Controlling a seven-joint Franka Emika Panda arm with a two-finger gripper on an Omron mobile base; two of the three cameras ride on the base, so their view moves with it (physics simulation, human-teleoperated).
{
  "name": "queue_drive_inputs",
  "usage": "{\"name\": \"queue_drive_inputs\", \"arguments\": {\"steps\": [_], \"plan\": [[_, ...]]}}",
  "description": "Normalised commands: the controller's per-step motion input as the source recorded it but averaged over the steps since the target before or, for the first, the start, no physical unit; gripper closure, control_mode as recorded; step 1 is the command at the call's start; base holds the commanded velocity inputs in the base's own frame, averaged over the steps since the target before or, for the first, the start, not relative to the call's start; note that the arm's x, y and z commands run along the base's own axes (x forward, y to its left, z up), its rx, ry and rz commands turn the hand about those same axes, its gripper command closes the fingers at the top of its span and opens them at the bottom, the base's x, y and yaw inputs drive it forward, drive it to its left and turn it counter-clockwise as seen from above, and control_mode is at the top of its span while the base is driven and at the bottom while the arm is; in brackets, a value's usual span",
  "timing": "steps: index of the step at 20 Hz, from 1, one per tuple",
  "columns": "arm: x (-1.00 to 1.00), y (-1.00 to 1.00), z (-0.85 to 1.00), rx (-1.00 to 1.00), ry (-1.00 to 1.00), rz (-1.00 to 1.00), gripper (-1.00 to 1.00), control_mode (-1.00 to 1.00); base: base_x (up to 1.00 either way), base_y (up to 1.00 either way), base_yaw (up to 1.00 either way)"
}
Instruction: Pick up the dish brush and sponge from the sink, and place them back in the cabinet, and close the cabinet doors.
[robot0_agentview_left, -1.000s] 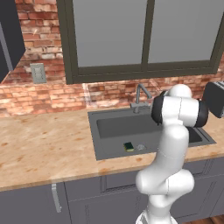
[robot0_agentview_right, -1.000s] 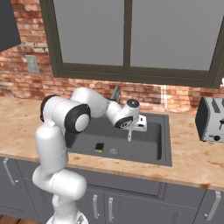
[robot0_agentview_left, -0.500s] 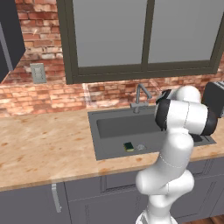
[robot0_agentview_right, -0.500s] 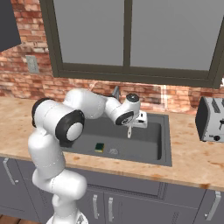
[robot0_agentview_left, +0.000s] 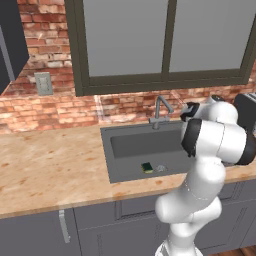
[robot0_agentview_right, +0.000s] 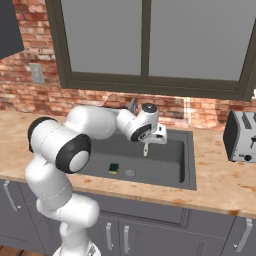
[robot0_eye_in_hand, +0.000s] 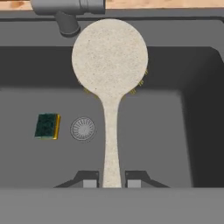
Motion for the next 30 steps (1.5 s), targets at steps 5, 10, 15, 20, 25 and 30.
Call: {"name": "queue_drive_inputs", "arguments": {"steps": [5,10,15,20,25,30], "plan": [[-0.25,0.15,0.09,0.0,0.0,0.0,1.0,-1.0,0.0,0.0,0.0],[-0.25,0.27,0.03,0.0,0.0,0.0,1.0,-1.0,0.0,0.0,0.0],[-0.29,0.23,0.1,0.0,0.0,0.0,1.0,-1.0,0.0,0.0,0.0],[-0.34,0.18,0.16,0.0,0.0,0.0,1.0,-1.0,0.0,0.0,0.0],[-0.36,0.23,0.1,0.0,0.0,0.0,1.0,-1.0,0.0,0.0,0.0],[-0.29,0.37,0.12,0.0,0.0,-0.01,1.0,-1.0,0.0,0.0,0.0]]}}
